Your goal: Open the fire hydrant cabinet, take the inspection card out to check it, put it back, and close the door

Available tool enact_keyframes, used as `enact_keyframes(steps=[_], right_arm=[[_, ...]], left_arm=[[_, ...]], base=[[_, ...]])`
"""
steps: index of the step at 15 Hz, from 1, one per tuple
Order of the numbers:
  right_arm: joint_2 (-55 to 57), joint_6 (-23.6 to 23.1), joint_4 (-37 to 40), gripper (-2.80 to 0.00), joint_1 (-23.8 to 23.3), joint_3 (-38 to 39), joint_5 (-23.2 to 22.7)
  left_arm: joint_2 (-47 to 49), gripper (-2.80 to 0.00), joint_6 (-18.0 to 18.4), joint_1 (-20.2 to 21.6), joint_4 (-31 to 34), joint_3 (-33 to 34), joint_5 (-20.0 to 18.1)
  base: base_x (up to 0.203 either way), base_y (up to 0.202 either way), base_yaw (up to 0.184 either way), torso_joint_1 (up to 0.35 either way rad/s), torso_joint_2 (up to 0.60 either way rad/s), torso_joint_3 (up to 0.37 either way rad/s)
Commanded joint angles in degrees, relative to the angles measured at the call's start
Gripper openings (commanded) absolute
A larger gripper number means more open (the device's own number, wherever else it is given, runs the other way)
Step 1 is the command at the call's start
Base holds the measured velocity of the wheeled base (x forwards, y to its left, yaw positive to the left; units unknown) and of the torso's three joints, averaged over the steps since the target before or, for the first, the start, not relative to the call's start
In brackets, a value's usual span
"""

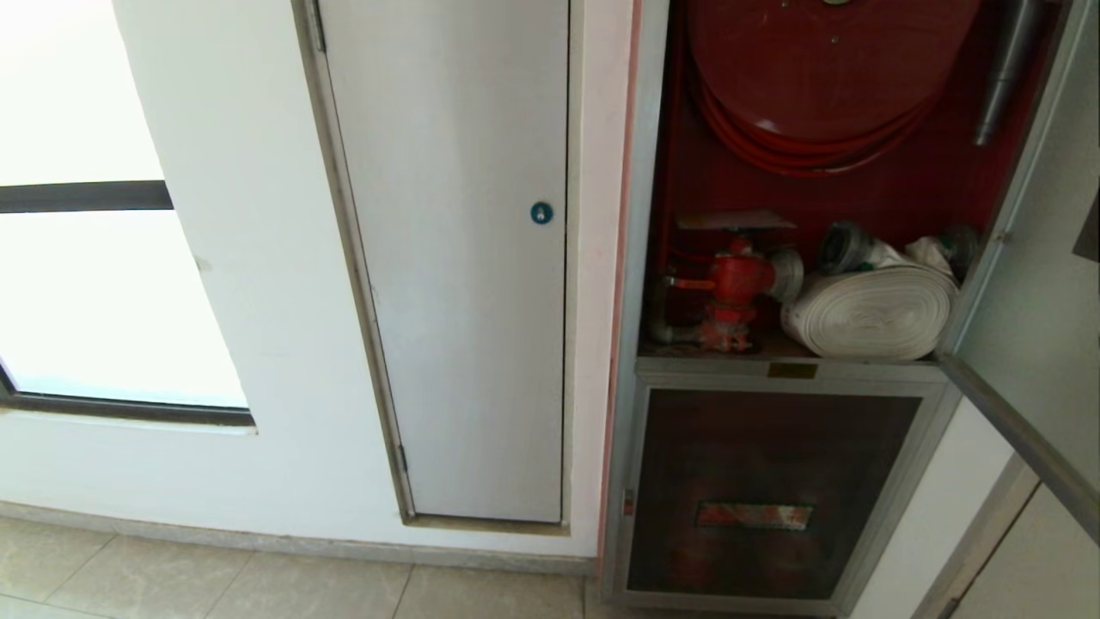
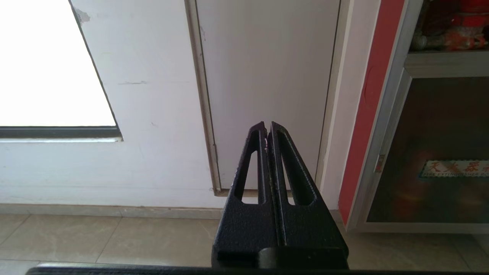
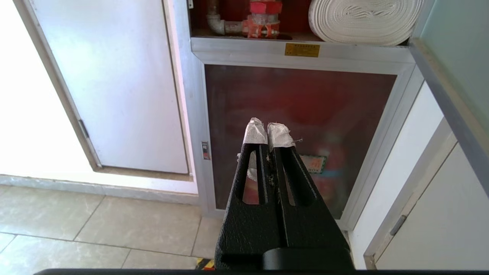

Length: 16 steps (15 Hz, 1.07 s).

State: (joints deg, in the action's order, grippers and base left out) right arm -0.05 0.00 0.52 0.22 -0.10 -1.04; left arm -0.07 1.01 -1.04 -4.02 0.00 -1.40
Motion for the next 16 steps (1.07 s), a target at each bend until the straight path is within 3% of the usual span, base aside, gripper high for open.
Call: enact_keyframes(steps=[1, 13, 16], right_arm=[[0.05, 0.0, 0.01, -2.8, 0.04, 0.01, -0.02], [0.05, 0.58, 0.1, -2.8, 0.03, 0.01, 0.31], [0.54, 0.77, 0.79, -2.8, 0.02, -4.97, 1.4]], left_arm=[[0.07, -2.8, -0.02, 0.0, -0.11, 1.58, 0.0], [0.07, -2.8, -0.05, 0.07, -0.11, 1.58, 0.0], [0.0, -2.8, -0.03, 0.0, -0.08, 1.58, 0.0]], base=[[0.0, 0.0, 0.0, 0.0, 0.0, 0.0], [0.0, 0.0, 0.0, 0.0, 0.0, 0.0], [0.0, 0.0, 0.0, 0.0, 0.0, 0.0]])
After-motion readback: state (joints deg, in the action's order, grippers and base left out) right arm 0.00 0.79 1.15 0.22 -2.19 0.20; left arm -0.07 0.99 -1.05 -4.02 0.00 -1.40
